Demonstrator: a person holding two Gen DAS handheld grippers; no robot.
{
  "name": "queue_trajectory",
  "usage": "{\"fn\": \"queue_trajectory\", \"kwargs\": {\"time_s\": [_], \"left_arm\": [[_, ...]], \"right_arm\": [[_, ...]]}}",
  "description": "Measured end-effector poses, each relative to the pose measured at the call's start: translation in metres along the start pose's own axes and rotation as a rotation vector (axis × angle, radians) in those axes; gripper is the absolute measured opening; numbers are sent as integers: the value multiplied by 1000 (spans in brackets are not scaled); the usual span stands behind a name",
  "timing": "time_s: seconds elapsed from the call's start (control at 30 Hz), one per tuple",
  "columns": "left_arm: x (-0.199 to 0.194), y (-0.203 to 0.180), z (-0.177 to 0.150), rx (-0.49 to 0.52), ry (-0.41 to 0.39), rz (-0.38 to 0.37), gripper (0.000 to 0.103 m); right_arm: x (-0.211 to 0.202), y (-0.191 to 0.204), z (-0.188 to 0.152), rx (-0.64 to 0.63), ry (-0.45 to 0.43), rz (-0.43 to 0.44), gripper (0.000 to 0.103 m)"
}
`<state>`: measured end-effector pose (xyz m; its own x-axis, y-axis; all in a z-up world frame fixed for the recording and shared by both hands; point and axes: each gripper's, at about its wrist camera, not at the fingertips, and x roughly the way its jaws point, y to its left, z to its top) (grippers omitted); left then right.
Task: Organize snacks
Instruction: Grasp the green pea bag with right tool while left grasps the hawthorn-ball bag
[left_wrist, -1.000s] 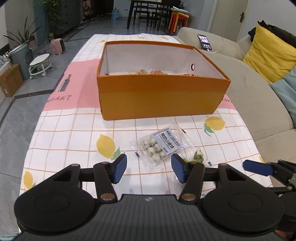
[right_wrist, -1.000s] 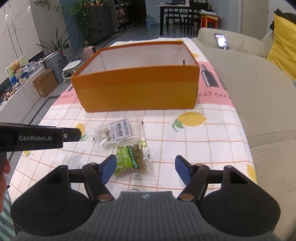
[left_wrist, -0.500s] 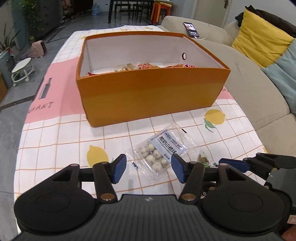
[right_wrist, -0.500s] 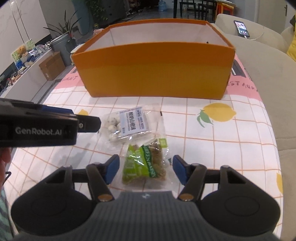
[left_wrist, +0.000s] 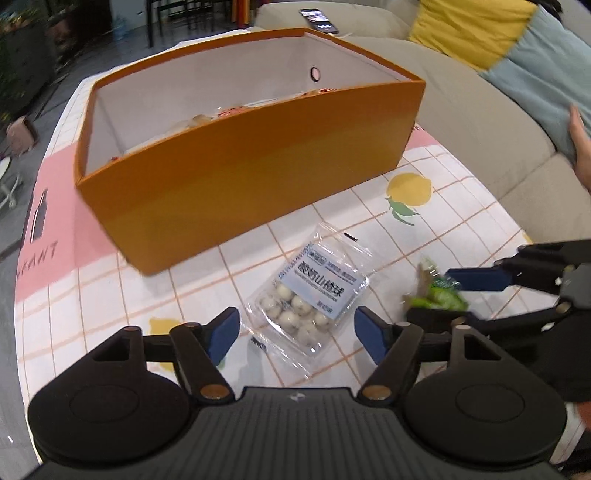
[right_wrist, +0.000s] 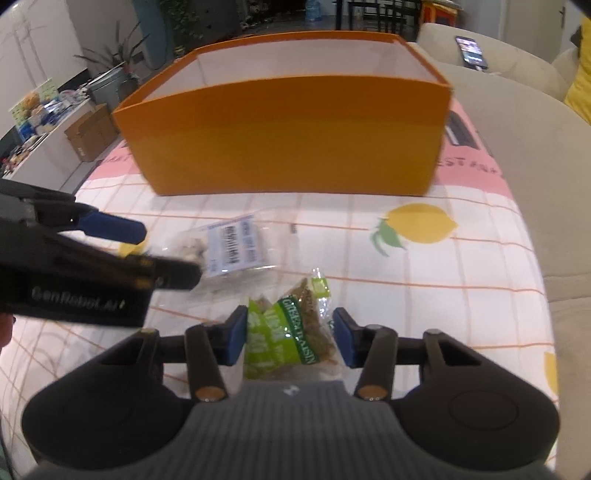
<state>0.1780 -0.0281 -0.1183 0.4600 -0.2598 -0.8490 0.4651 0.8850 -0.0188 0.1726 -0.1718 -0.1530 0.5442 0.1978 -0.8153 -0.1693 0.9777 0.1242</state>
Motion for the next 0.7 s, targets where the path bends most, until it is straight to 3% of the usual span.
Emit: {"fn": "queue_trajectory", "kwargs": {"time_s": [0.3,0.47,0.7], "left_arm": [[20,-13,16,217,41,-41,89],[37,-15,21,238,87,-72,90],[53,-19,28,259,88,-38,91]], "right_arm": [[-3,-23,-1,59,1,-17,45],[-3,-23,-2,67,2,-17,45],[-2,-24,0,81,9,-16,47]]}}
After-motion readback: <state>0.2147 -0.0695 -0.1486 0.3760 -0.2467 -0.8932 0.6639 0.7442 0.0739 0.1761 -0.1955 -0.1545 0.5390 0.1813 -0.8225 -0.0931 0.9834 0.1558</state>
